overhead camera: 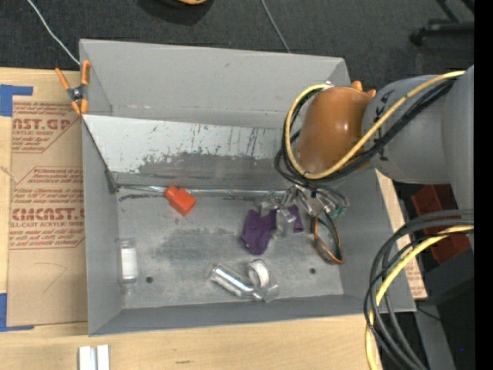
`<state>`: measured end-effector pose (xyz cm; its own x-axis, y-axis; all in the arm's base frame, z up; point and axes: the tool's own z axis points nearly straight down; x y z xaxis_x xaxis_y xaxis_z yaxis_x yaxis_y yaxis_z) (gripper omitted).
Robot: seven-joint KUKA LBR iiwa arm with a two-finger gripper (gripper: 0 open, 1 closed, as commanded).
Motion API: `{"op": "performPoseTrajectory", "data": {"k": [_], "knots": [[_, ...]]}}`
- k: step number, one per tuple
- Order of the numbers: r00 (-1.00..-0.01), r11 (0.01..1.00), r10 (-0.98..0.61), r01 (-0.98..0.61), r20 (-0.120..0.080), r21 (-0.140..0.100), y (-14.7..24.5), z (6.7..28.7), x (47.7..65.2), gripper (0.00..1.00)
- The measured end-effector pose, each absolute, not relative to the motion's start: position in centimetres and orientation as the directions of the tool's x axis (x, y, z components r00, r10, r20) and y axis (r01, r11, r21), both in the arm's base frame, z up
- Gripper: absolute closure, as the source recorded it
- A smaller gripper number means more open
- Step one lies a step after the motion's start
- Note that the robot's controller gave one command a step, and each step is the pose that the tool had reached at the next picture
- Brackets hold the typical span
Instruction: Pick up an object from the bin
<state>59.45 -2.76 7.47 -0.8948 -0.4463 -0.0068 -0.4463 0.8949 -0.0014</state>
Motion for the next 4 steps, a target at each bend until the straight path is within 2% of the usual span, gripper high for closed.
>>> {"op": "performPoseTrajectory", "data": {"k": [1,3,4], "knots": [[-0.879,0.879,-0.477,-0.477,-0.011,-0.002,-3.9,19.3,59.1,1.0],[-0.878,0.878,-0.478,-0.478,-0.009,-0.001,-3.9,19.4,59.0,1.0],[-0.9,0.9,-0.435,-0.435,-0.016,-0.002,-3.2,18.1,57.9,1.0]]}}
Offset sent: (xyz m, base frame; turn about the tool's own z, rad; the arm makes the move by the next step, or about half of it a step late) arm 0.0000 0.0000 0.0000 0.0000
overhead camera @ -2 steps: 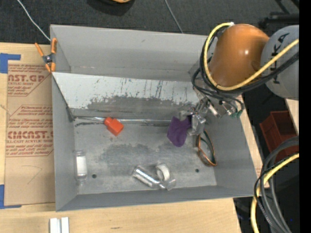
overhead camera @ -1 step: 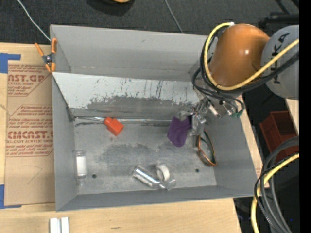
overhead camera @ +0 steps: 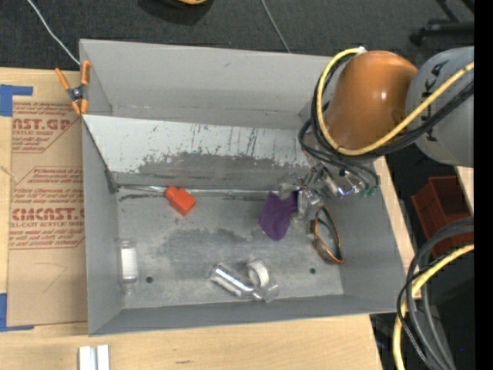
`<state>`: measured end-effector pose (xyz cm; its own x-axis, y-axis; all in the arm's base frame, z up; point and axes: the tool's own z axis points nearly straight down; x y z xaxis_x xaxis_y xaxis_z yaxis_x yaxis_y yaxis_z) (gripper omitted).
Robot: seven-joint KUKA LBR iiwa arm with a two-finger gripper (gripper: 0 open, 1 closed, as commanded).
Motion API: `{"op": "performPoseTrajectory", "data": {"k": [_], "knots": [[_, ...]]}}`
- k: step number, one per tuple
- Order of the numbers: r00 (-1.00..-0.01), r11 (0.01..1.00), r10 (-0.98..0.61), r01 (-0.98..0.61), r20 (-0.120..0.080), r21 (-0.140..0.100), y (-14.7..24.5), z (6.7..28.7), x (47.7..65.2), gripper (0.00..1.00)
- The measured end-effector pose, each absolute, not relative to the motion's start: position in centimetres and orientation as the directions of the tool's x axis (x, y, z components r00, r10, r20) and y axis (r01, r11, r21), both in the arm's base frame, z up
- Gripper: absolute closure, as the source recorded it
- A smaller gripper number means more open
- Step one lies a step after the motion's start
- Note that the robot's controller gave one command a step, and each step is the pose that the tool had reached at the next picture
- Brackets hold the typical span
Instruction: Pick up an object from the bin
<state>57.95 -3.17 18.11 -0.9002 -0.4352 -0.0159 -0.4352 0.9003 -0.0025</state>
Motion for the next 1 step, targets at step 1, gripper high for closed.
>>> {"op": "performPoseTrajectory", "data": {"k": [1], "knots": [[-0.914,0.914,-0.405,-0.405,-0.01,0.001,-4.5,26.09,57.64,1.0]]}}
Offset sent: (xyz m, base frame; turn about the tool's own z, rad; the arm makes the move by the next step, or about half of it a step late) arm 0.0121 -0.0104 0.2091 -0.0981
